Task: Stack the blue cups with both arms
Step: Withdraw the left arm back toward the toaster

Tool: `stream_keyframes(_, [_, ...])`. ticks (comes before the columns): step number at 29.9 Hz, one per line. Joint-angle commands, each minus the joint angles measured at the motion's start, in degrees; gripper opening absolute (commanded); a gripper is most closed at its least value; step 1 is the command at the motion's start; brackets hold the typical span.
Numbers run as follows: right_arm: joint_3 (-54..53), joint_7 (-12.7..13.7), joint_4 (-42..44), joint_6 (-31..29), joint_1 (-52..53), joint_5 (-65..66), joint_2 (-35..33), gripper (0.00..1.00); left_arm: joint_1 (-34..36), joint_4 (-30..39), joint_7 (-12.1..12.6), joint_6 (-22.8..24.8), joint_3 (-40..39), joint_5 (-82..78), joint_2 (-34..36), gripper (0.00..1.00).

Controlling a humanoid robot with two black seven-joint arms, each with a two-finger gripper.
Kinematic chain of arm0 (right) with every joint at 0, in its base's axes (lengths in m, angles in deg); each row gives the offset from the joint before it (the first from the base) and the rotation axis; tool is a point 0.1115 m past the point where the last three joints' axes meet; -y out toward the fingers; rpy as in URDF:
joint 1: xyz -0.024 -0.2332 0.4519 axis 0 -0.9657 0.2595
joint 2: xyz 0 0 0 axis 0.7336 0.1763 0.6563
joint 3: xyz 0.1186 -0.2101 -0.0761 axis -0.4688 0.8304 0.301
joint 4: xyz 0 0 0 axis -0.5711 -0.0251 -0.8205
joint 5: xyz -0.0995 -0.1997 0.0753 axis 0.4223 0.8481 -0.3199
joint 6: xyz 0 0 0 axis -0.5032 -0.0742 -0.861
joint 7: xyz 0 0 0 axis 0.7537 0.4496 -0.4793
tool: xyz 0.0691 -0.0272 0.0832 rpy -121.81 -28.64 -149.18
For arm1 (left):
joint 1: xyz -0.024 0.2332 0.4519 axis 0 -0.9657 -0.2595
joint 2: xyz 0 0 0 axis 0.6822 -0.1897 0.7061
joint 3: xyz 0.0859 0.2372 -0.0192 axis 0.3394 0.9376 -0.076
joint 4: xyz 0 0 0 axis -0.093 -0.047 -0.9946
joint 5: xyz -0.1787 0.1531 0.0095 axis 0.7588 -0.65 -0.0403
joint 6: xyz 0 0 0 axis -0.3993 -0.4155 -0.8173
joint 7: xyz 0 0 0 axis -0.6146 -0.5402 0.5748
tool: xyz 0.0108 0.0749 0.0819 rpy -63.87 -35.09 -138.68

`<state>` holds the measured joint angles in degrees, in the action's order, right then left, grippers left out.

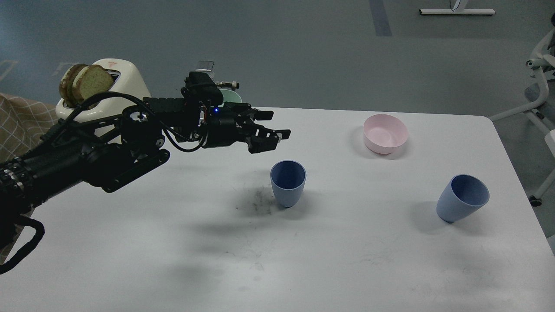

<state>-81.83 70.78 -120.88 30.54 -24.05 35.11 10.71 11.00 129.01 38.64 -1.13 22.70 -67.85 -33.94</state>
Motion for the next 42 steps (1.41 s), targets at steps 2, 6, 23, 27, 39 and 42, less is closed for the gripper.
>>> stream_keyframes(2, [-0.21, -0.07, -5.37, 0.00, -3.99, 0.37, -3.52, 1.00, 0.03, -0.45, 0.00, -0.49, -6.46, 21.09, 1.04, 0.97])
stream_keyframes(6, [-0.38, -0.07, -5.81, 0.00, -4.00, 0.98, -7.75, 1.00, -0.67, -2.03, 0.00, -1.29, -10.35, 36.70, 0.95, 0.97])
stream_keyframes(23, [0.23, -1.66, -19.08, 0.00, -3.91, 23.46, -15.75, 1.00, -13.85, -1.77, 0.00, -1.73, -27.57, 65.00, 2.97, 0.98])
stream_keyframes(27, [1.11, -2.36, -21.10, 0.00, -4.00, 33.66, -15.93, 1.00, -15.61, -1.51, 0.00, -0.41, -31.36, 69.84, 3.06, 0.98])
stream_keyframes(39, [17.36, -6.93, -27.00, 0.00, -6.02, 61.44, -18.66, 1.00, -16.50, -1.68, 0.00, 1.00, -33.47, 74.77, 2.98, 0.98])
stream_keyframes(42, [21.84, -7.11, -26.73, 0.00, -6.02, 68.37, -17.78, 1.00, -16.58, -1.86, 0.00, 1.00, -33.47, 74.77, 2.54, 0.98])
